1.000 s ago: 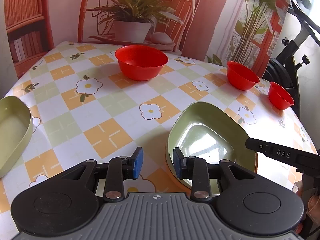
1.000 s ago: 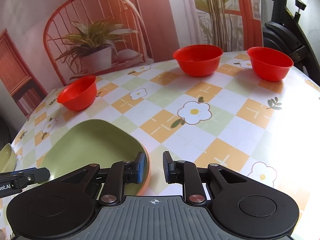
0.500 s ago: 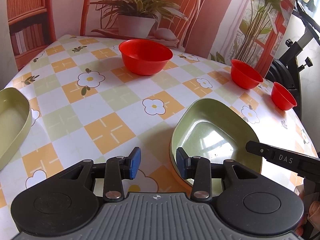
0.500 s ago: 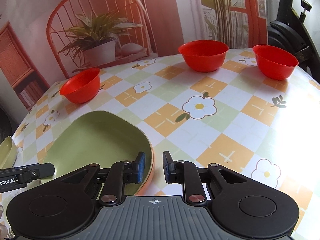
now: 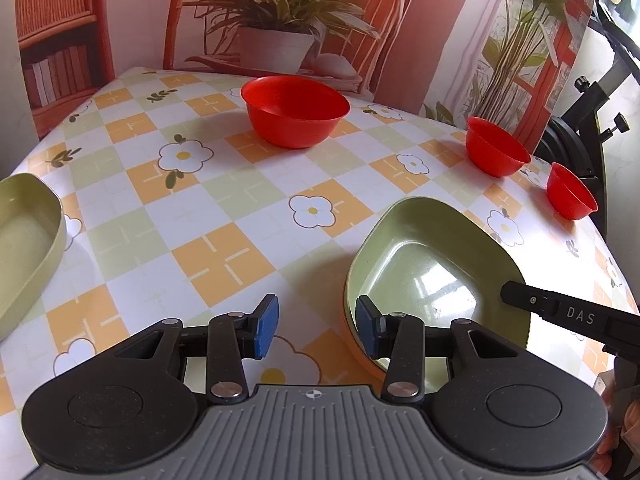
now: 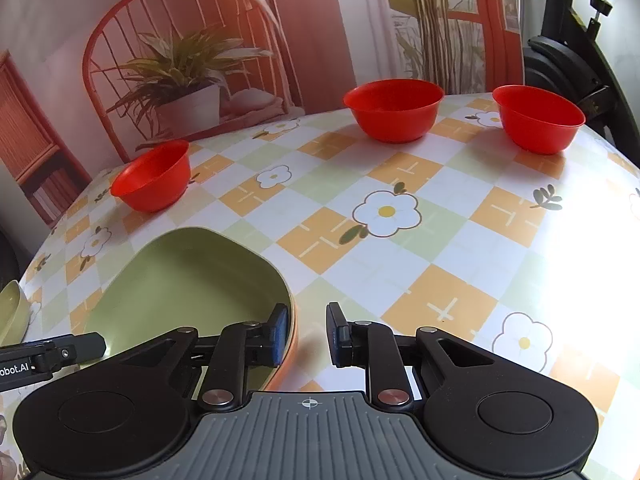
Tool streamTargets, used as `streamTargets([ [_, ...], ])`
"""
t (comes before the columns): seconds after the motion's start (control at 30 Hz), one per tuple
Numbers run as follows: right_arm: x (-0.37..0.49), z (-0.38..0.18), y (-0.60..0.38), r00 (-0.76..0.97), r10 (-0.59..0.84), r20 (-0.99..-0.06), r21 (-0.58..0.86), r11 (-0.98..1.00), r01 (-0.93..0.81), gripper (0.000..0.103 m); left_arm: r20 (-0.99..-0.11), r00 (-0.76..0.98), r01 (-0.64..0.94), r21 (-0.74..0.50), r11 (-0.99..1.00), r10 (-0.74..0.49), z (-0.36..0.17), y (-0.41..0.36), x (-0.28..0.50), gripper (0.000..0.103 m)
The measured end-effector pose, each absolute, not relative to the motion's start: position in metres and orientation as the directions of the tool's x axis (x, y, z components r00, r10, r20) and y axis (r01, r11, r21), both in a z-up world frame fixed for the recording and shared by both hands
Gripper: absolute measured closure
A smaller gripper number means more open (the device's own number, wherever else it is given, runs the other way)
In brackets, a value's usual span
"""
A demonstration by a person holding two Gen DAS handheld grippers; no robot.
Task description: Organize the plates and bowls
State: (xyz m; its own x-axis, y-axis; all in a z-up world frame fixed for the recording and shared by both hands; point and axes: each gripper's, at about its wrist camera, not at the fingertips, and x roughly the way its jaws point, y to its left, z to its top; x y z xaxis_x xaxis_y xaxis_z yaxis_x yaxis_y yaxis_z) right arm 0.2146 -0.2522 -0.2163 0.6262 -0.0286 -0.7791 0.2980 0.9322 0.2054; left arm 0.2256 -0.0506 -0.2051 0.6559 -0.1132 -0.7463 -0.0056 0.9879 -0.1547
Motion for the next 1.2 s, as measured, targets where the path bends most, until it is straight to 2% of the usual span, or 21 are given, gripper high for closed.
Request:
streamTargets([
  [0.33,0.215,-0.189,-0.238,0.672,-0.019,-0.74,0.205,0.945,0.253,0.083,-0.657,0.747,0.007,-0.139,0.99,-0.097,-0.162,-0.038,0.218,0.058],
  [0.5,0.223,-0.173,-0.226,0.687,-0.001,-0.727,0.201,0.956,0.214,0.083,-0.616,0.786,-0.006,-0.091,0.996,-0.051,-0.14,-0.016,0.215,0.058],
  [0.7,0.238,-0.158,-0.207,0.685,0.03,-0.728,0.199,0.965,0.169,0.083,-0.605,0.796,-0.027,-0.091,0.995,-0.034,-0.125,0.025,0.206,0.058],
  [0.9,0.258,-0.149,-0.171,0.675,0.087,-0.733,0.205,0.974,0.097,0.083,-0.59,0.807,-0.07,-0.039,0.997,0.034,-0.111,0.068,0.189,0.058],
  [1.2,0.294,-0.144,-0.118,0.645,0.167,-0.745,0.228,0.974,0.012,0.083,-0.608,0.789,-0.128,-0.02,0.992,0.089,-0.105,0.144,0.174,0.058],
])
